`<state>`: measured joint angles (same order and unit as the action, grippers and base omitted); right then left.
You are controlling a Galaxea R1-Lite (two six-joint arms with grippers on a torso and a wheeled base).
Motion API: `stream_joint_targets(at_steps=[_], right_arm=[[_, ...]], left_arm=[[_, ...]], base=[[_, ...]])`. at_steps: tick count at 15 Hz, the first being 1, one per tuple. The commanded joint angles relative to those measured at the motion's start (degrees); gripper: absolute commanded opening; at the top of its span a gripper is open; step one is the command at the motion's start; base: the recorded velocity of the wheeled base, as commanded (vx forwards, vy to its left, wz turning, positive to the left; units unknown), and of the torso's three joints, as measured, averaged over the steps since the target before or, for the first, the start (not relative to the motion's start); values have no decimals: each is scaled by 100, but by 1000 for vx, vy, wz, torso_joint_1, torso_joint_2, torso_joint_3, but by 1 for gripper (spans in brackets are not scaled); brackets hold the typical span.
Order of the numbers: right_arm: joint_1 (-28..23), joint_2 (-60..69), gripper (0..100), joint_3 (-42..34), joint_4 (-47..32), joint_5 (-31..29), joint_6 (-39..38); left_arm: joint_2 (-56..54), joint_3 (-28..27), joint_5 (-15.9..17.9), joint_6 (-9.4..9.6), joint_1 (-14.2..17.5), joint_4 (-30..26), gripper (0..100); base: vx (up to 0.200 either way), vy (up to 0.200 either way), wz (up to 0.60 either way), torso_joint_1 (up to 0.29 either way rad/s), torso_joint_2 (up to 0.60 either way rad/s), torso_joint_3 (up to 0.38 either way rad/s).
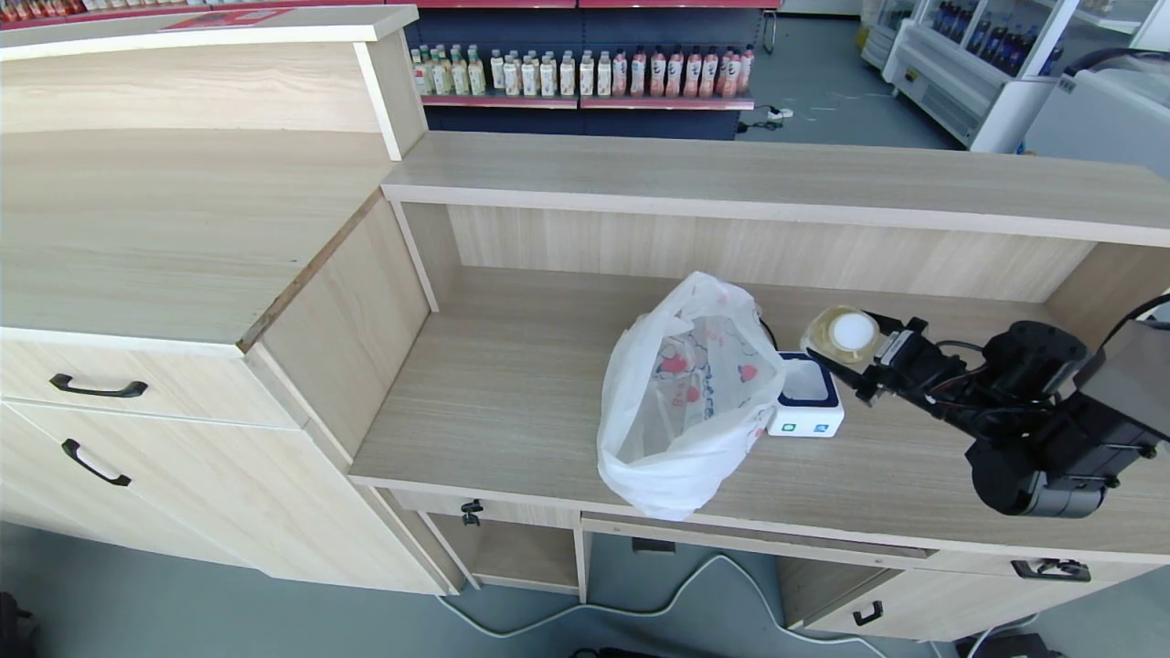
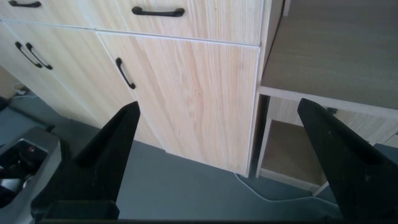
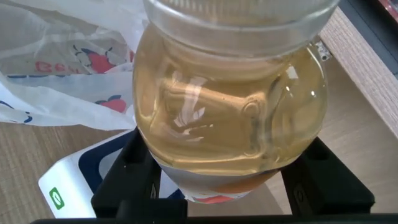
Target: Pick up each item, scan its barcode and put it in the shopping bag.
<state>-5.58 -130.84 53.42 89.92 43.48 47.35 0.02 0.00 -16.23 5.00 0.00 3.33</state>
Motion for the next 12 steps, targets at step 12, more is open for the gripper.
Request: stream_joint_targets(at_steps=[12], right_arm=[[154,-319,0,292,8,222,-340]], left_arm=[[-2,0,-3,1,0,1,100]], base=[[0,0,0,0,0,0]])
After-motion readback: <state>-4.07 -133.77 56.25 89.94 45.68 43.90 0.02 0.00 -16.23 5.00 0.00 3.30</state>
